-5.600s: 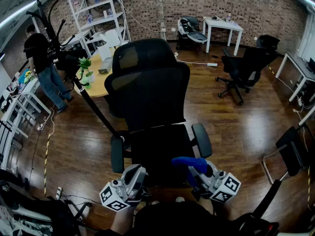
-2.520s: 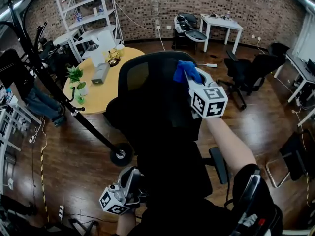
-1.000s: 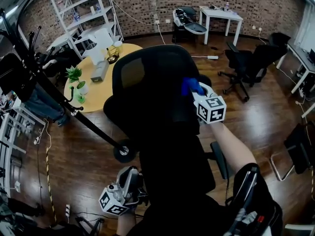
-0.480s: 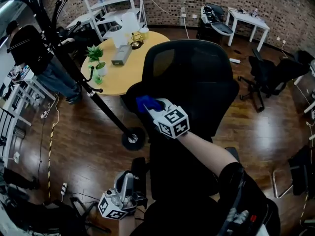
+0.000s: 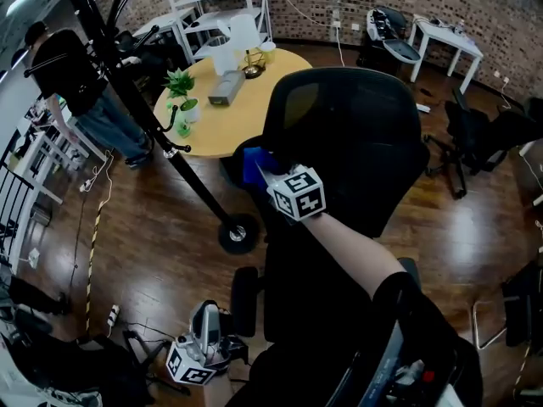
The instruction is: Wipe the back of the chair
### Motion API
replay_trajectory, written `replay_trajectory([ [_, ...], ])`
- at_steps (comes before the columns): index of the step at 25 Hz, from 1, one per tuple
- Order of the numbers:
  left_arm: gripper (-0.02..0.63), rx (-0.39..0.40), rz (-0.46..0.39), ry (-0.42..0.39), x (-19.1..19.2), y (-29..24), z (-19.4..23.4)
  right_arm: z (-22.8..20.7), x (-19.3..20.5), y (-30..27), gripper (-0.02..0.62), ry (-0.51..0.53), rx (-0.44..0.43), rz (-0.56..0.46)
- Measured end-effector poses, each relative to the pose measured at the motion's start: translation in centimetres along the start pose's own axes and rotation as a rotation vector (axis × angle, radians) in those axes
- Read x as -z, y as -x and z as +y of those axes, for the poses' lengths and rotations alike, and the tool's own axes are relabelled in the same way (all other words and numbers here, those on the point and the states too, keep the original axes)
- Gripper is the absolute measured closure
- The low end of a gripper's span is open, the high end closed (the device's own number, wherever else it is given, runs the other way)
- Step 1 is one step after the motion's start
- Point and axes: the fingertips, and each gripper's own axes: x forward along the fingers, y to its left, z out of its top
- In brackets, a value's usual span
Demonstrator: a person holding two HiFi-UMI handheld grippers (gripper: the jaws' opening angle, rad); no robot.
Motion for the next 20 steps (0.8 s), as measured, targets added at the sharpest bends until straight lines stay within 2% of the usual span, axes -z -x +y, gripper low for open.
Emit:
replay_trajectory([
  [6,0.604,0.163,0.088,0.064,3.2,-5.6,-1.3,-9.9,0.6,8.8,0.56,0.007,0.177,-0.018],
  [14,0.604,0.322,0.213,0.155,8.6,-10.5,-4.0,-24.1,1.1,25.7,0.56,-0.023,0.499,-0.061],
  [17,0.604,0.353,0.239,0.172,9.4,-11.6,-4.9,-27.1,1.1,30.4,0.56,-0.049,0.589,-0.085],
  [20,0.604,0.374,0.249,0.176,9.7,-12.1,-5.5,-28.2,1.3,32.6,0.56,-0.037,0.644,-0.085],
])
